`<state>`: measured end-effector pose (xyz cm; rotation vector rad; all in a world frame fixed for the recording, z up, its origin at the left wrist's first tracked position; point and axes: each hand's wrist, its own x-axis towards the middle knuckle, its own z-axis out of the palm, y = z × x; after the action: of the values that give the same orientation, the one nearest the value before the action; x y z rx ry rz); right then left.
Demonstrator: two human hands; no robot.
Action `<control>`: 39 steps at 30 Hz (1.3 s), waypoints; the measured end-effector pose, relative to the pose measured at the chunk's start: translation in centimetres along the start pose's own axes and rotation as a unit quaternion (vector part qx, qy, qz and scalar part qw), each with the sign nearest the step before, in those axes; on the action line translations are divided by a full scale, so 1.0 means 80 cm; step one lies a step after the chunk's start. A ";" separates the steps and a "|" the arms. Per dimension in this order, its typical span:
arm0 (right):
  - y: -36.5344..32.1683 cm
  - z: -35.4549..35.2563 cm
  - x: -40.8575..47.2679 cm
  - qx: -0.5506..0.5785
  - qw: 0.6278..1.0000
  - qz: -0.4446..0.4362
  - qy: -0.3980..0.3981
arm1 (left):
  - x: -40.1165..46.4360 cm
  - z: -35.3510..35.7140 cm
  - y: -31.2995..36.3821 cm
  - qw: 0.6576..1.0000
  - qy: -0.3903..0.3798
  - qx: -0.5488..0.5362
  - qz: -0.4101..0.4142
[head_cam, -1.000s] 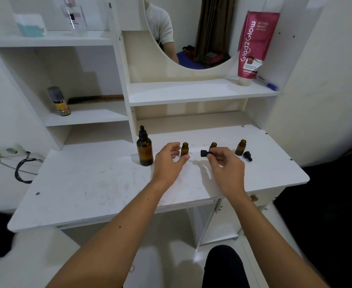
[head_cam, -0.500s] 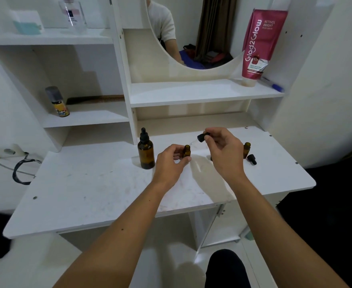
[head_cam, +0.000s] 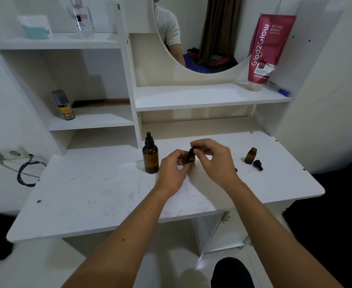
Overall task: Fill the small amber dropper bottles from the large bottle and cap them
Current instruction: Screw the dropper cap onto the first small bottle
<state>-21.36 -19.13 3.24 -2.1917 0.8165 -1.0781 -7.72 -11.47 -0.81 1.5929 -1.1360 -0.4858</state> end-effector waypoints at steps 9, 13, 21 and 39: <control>0.002 0.037 -0.023 0.131 0.986 0.085 0.058 | 0.002 0.000 -0.005 1.000 -0.003 -0.007 -0.005; 0.006 0.040 -0.022 0.178 0.976 0.102 0.071 | 0.004 0.001 -0.007 1.000 -0.005 -0.009 -0.006; 0.017 0.038 -0.019 0.224 0.962 0.141 0.070 | 0.002 -0.001 -0.005 1.000 -0.004 -0.010 -0.003; 0.016 0.036 -0.020 0.217 0.963 0.134 0.088 | 0.003 0.000 -0.003 1.000 0.001 -0.010 -0.014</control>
<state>-20.12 -18.22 0.10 -1.5910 0.8317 -1.1924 -7.52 -11.67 -1.00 1.5933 -1.1037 -0.5127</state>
